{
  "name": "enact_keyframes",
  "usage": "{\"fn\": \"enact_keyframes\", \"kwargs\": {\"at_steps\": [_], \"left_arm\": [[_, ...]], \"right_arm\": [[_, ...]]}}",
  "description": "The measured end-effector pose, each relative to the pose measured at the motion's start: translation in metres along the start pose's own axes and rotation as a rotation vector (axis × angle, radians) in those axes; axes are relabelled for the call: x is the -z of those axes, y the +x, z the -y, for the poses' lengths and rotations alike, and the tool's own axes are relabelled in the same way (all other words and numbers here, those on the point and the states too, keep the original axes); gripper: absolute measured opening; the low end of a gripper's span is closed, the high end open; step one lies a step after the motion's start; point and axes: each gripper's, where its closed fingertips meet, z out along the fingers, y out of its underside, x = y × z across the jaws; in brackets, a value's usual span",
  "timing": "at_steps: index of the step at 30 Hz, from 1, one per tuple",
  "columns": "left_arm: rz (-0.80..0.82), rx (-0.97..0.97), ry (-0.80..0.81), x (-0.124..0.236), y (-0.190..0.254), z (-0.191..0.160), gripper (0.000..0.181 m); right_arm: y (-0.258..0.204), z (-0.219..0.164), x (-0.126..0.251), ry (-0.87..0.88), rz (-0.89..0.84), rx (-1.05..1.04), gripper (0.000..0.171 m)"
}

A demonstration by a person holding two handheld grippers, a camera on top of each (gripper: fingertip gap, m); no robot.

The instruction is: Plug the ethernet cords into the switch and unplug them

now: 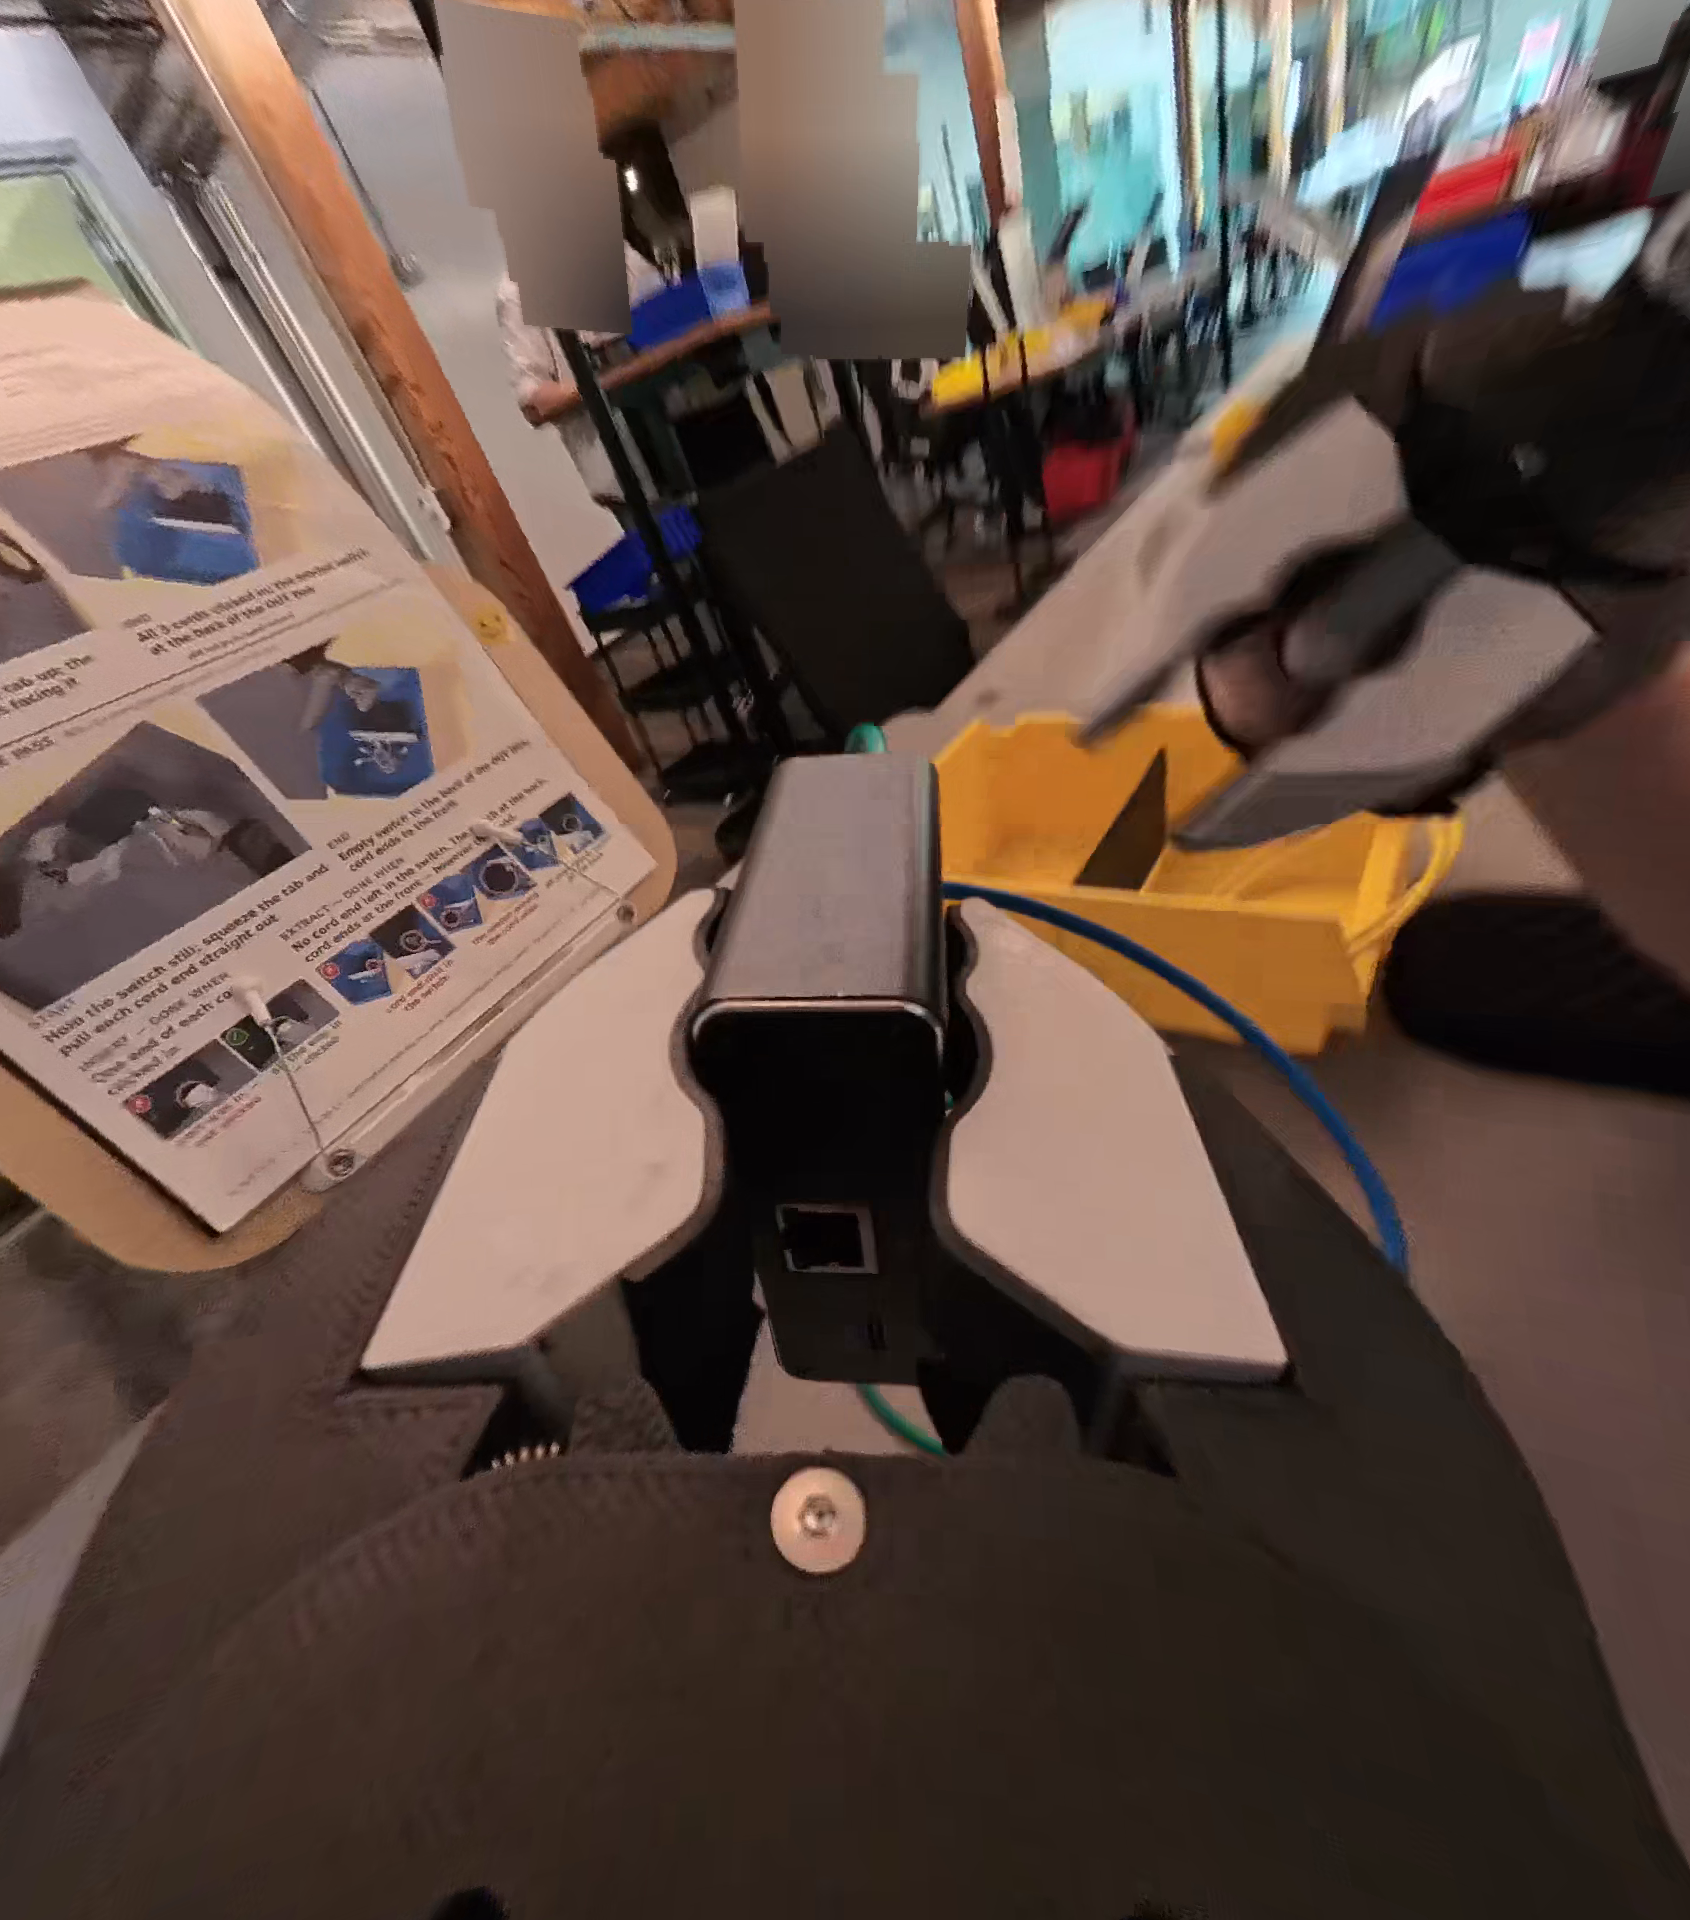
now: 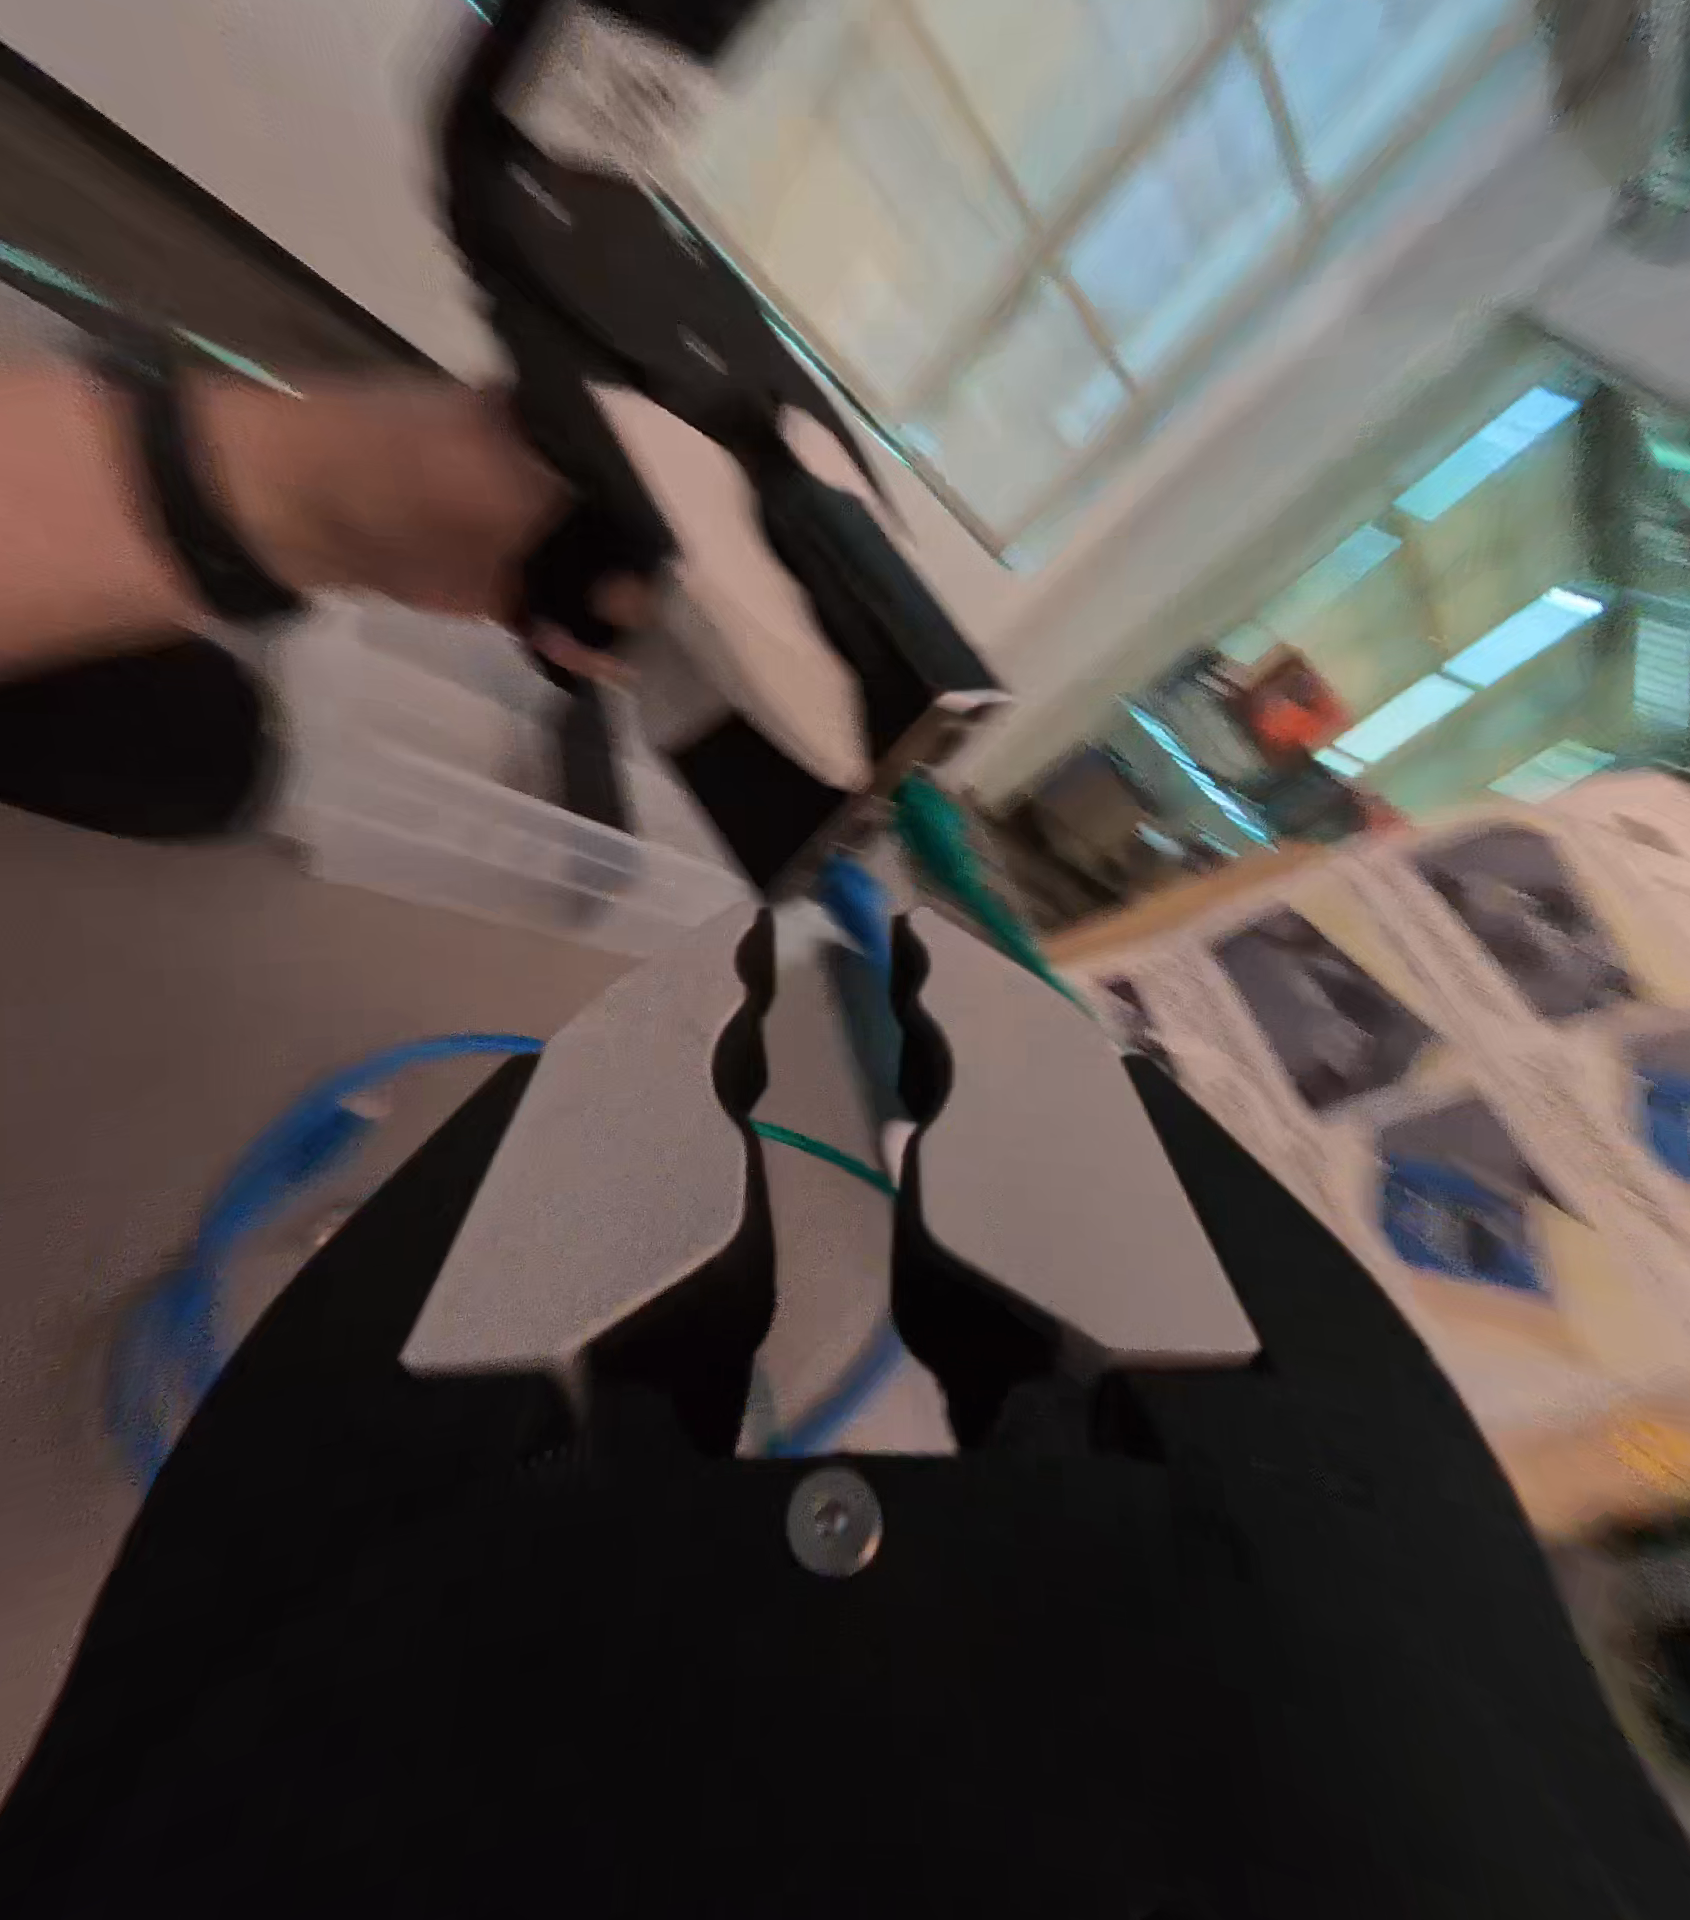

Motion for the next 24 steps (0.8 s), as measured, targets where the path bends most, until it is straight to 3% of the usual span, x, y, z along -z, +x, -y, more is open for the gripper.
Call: {"fn": "enact_keyframes", "kwargs": {"at_steps": [2,4,6,9,13,20,22,23,24], "left_arm": [[0.004,0.089,0.081,0.008,-0.007,0.012,0.037],[-0.015,0.149,0.176,0.013,-0.007,0.027,0.037],[-0.06,0.212,0.255,0.017,-0.003,0.039,0.037],[-0.09,0.246,0.29,0.015,0.003,0.044,0.036],[-0.073,0.248,0.296,0.011,0.005,0.046,0.036],[-0.104,0.279,0.387,0.006,0.018,0.058,0.036],[-0.17,0.312,0.42,0.006,0.026,0.063,0.037],[-0.205,0.326,0.416,0.004,0.03,0.063,0.037],[-0.243,0.341,0.42,0.003,0.033,0.062,0.037]], "right_arm": [[-0.037,0.023,-0.001,0.113,0.266,-0.217,0.018],[-0.051,0.018,-0.022,0.044,0.387,-0.518,0.042],[-0.049,-0.006,-0.049,-0.062,0.341,-0.665,0.053],[-0.038,-0.008,-0.061,0.106,0.287,-0.811,0.043],[-0.042,-0.002,-0.063,0.194,0.395,-1.041,0.045],[-0.028,0.01,-0.063,0.444,0.385,-1.19,0.064],[-0.022,0.016,-0.055,0.557,0.345,-1.113,0.057],[-0.018,0.022,-0.044,0.641,0.346,-1.075,0.036],[-0.013,0.025,-0.037,0.691,0.327,-1.043,0.035]]}}
